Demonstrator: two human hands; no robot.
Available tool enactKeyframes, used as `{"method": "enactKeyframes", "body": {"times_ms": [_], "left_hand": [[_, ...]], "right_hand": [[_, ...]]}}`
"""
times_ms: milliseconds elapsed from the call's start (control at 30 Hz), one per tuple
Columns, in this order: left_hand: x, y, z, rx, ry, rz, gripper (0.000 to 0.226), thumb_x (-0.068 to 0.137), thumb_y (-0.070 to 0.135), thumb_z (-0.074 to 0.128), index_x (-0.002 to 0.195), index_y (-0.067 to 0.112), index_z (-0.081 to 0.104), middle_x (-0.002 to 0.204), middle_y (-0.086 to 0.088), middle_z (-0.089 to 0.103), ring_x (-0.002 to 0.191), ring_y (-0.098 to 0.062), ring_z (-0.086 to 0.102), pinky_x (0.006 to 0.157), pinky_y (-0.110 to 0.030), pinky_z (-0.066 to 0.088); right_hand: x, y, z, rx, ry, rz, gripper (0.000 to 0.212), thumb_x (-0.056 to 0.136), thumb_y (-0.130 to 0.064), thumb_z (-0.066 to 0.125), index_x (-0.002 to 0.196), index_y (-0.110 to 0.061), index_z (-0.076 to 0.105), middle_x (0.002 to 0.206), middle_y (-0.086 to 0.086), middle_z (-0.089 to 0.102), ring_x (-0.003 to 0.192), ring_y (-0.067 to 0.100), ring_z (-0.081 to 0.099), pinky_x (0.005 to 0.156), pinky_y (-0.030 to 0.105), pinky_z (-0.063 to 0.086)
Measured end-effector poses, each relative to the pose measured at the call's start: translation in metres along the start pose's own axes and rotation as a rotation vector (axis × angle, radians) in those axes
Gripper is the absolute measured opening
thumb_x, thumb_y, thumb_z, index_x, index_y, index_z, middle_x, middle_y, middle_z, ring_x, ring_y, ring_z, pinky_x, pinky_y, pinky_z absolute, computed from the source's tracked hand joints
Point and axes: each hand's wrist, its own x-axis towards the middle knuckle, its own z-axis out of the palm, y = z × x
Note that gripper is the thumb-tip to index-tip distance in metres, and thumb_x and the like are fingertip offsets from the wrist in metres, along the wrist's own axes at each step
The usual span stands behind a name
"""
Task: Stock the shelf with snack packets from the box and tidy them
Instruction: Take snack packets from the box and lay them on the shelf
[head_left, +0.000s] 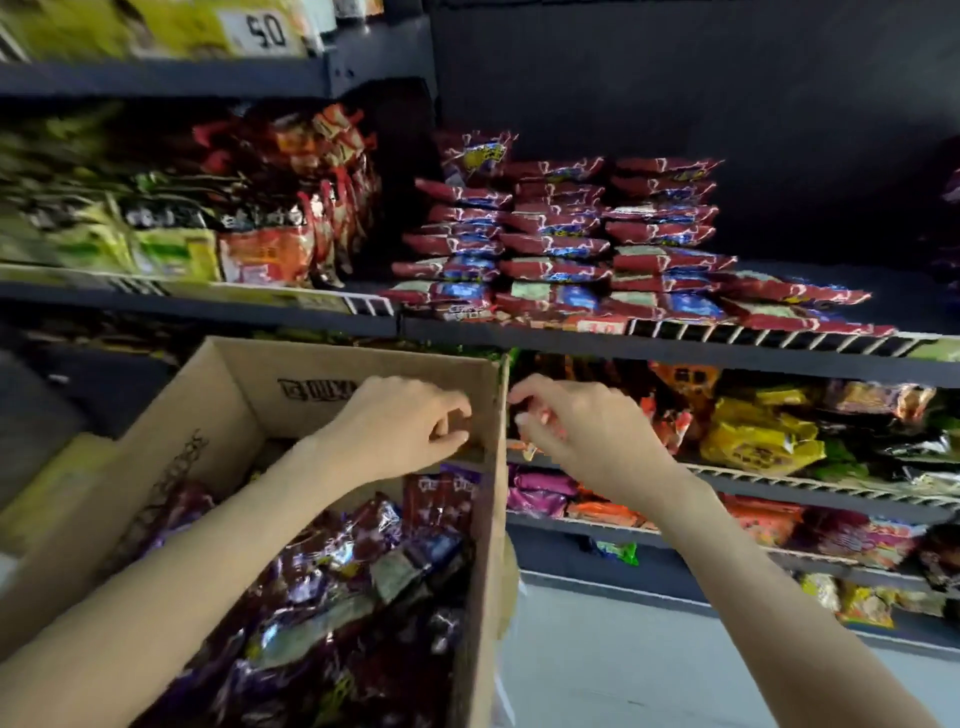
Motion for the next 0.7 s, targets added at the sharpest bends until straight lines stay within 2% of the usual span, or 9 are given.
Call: {"method": "enactKeyframes", "body": {"times_ms": [100, 200, 300, 367, 467, 533, 600, 700], "left_hand": [[-0.062, -0.051, 0.032, 0.007, -0.205, -0.110, 0.033, 0.093, 0.052, 0.041, 0.122, 0.040, 0.052, 0.102, 0.022, 0.066, 0.089, -0.001, 0.061, 0.063, -0.022, 0.045], [-0.126, -0.098, 0.068, -0.037, -0.241, -0.237, 0.033, 0.091, 0.052, 0.046, 0.118, 0.036, 0.058, 0.103, 0.019, 0.066, 0.092, -0.004, 0.062, 0.071, -0.024, 0.050], [-0.185, -0.125, 0.100, -0.133, -0.240, -0.282, 0.036, 0.086, 0.058, 0.052, 0.113, 0.035, 0.061, 0.108, 0.012, 0.066, 0.099, -0.008, 0.062, 0.076, -0.031, 0.053], [-0.212, -0.131, 0.114, -0.212, -0.260, -0.248, 0.041, 0.083, 0.060, 0.054, 0.113, 0.033, 0.061, 0.110, 0.013, 0.066, 0.102, -0.007, 0.061, 0.080, -0.029, 0.052], [-0.231, -0.133, 0.129, -0.284, -0.343, -0.144, 0.055, 0.077, 0.069, 0.048, 0.114, 0.030, 0.060, 0.112, 0.014, 0.063, 0.105, -0.006, 0.057, 0.089, -0.028, 0.048], [-0.233, -0.129, 0.139, -0.277, -0.396, -0.061, 0.061, 0.074, 0.073, 0.049, 0.114, 0.027, 0.058, 0.112, 0.012, 0.061, 0.103, -0.009, 0.056, 0.092, -0.030, 0.045], [-0.230, -0.120, 0.149, -0.233, -0.428, 0.027, 0.063, 0.075, 0.073, 0.051, 0.114, 0.023, 0.054, 0.111, 0.008, 0.060, 0.102, -0.012, 0.055, 0.090, -0.030, 0.044], [-0.216, -0.105, 0.162, -0.196, -0.420, 0.120, 0.062, 0.083, 0.068, 0.046, 0.118, 0.017, 0.051, 0.109, 0.001, 0.059, 0.095, -0.017, 0.056, 0.077, -0.028, 0.046]], "right_hand": [[0.027, -0.040, 0.051, -0.059, -0.168, -0.078, 0.022, 0.095, -0.034, 0.045, 0.116, -0.028, 0.053, 0.105, -0.005, 0.066, 0.090, 0.022, 0.065, 0.071, 0.036, 0.053], [0.046, -0.080, 0.114, -0.158, -0.332, -0.157, 0.029, 0.095, -0.031, 0.047, 0.123, -0.024, 0.050, 0.118, 0.000, 0.060, 0.108, 0.026, 0.059, 0.081, 0.038, 0.050], [0.049, -0.102, 0.172, -0.302, -0.578, -0.289, 0.043, 0.094, -0.024, 0.052, 0.136, -0.021, 0.042, 0.130, 0.005, 0.054, 0.118, 0.027, 0.052, 0.090, 0.042, 0.048], [0.044, -0.107, 0.199, -0.357, -0.715, -0.322, 0.049, 0.094, -0.023, 0.055, 0.140, -0.023, 0.039, 0.136, 0.005, 0.049, 0.124, 0.026, 0.046, 0.098, 0.040, 0.043], [0.033, -0.112, 0.219, -0.407, -0.900, -0.235, 0.061, 0.092, -0.022, 0.058, 0.145, -0.024, 0.029, 0.147, 0.008, 0.036, 0.135, 0.029, 0.033, 0.110, 0.045, 0.031], [0.027, -0.113, 0.226, -0.484, -0.970, -0.193, 0.061, 0.093, -0.018, 0.055, 0.146, -0.022, 0.026, 0.149, 0.010, 0.032, 0.137, 0.030, 0.028, 0.113, 0.044, 0.026], [0.025, -0.111, 0.229, -0.532, -0.987, -0.165, 0.059, 0.093, -0.021, 0.055, 0.145, -0.021, 0.028, 0.147, 0.010, 0.035, 0.136, 0.029, 0.030, 0.111, 0.042, 0.027], [0.027, -0.107, 0.226, -0.541, -0.992, -0.119, 0.054, 0.092, -0.028, 0.057, 0.142, -0.025, 0.037, 0.143, 0.007, 0.040, 0.133, 0.028, 0.036, 0.108, 0.042, 0.033]]}}
